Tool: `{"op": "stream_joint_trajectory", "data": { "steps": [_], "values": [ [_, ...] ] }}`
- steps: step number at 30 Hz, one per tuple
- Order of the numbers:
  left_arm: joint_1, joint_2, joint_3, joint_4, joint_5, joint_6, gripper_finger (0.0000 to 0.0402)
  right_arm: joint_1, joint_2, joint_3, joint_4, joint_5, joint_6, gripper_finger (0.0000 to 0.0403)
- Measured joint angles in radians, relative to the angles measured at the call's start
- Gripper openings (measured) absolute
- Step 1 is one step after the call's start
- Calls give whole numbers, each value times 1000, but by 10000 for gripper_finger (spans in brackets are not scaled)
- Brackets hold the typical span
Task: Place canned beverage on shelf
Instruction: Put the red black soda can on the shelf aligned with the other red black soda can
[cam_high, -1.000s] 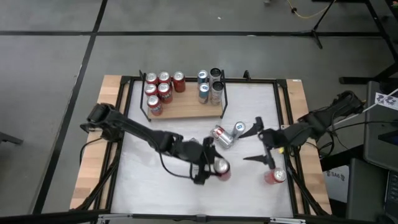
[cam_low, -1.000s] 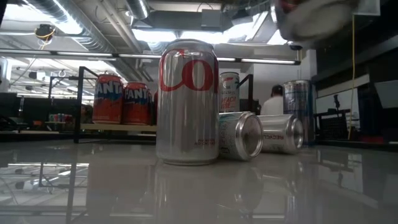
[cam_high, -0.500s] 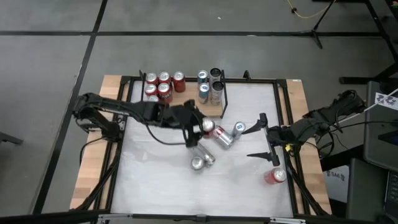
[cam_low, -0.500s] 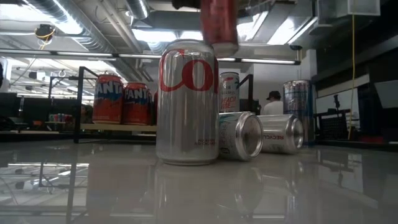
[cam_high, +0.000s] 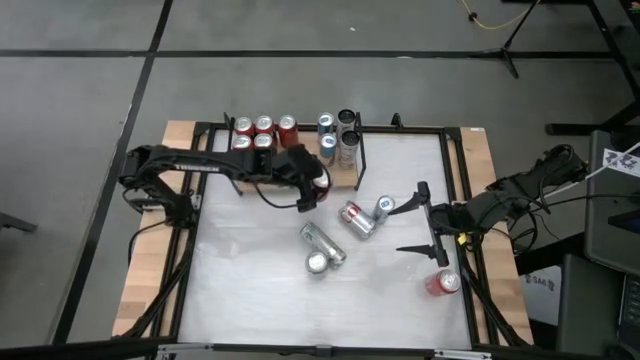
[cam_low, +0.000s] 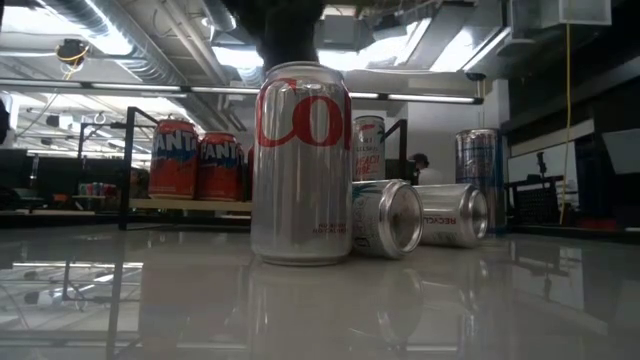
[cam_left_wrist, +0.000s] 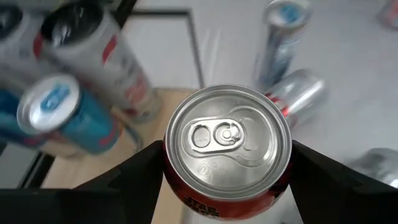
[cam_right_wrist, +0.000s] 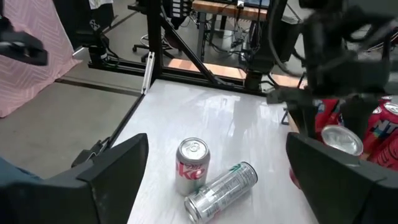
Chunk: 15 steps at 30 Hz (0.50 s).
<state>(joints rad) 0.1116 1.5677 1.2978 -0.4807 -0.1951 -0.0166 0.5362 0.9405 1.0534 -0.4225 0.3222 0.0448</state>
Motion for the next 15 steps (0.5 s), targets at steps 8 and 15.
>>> {"op": "stream_joint_trajectory", "data": {
  "steps": [8,15],
  "values": [
    [101,0,-85,80,11,5,277,0,0,0,1,0,-51,372],
    [173,0,-101,75,32,33,276,-2,0,0,3,48,-115,372]
  ]
}}
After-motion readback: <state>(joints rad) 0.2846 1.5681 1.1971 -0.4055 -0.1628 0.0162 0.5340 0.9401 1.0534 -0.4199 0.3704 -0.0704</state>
